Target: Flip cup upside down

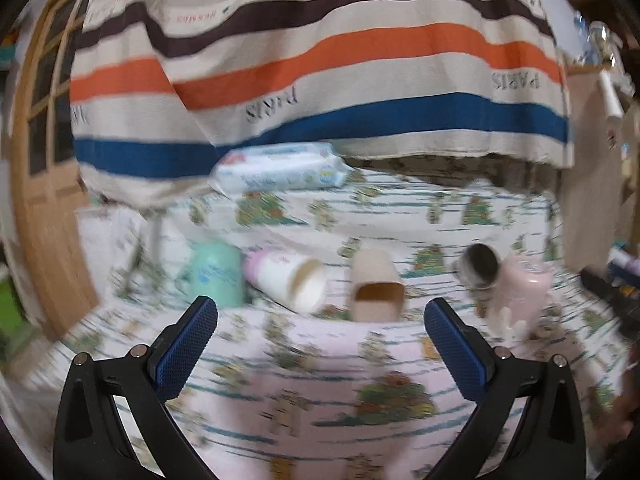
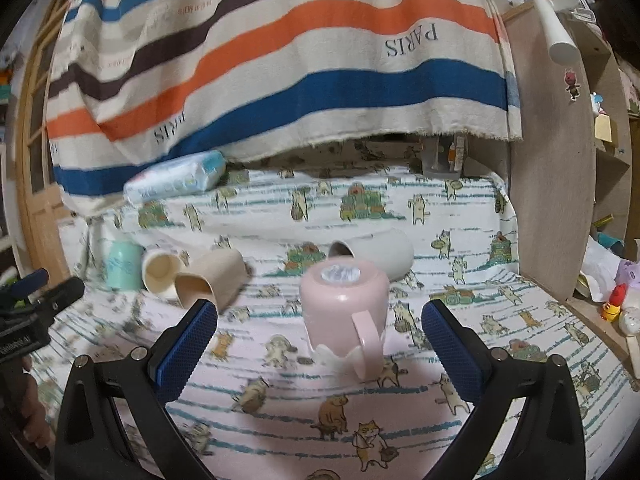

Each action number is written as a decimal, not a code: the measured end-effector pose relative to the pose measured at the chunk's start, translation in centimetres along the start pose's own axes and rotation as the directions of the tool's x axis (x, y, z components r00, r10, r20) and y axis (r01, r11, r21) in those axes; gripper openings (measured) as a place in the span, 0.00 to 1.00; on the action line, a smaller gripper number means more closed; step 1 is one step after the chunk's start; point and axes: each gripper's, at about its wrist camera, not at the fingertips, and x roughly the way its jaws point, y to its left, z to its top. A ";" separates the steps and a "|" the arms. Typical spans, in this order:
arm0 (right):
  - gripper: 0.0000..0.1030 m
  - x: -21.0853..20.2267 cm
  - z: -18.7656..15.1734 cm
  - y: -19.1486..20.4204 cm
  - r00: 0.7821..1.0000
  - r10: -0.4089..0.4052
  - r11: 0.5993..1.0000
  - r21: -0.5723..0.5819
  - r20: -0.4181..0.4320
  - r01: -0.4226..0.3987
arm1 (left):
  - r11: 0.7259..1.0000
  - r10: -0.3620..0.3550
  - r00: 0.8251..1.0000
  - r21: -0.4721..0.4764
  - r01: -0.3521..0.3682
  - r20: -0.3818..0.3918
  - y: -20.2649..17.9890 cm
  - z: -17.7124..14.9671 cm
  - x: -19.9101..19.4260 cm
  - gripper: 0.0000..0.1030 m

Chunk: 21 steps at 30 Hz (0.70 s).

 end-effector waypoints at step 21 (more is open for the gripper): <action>1.00 7.5 10.8 2.6 0.998 0.057 0.998 0.014 0.039 -0.058 | 0.998 -0.067 0.968 -0.006 0.068 -0.243 -1.8 8.9 12.4 1.00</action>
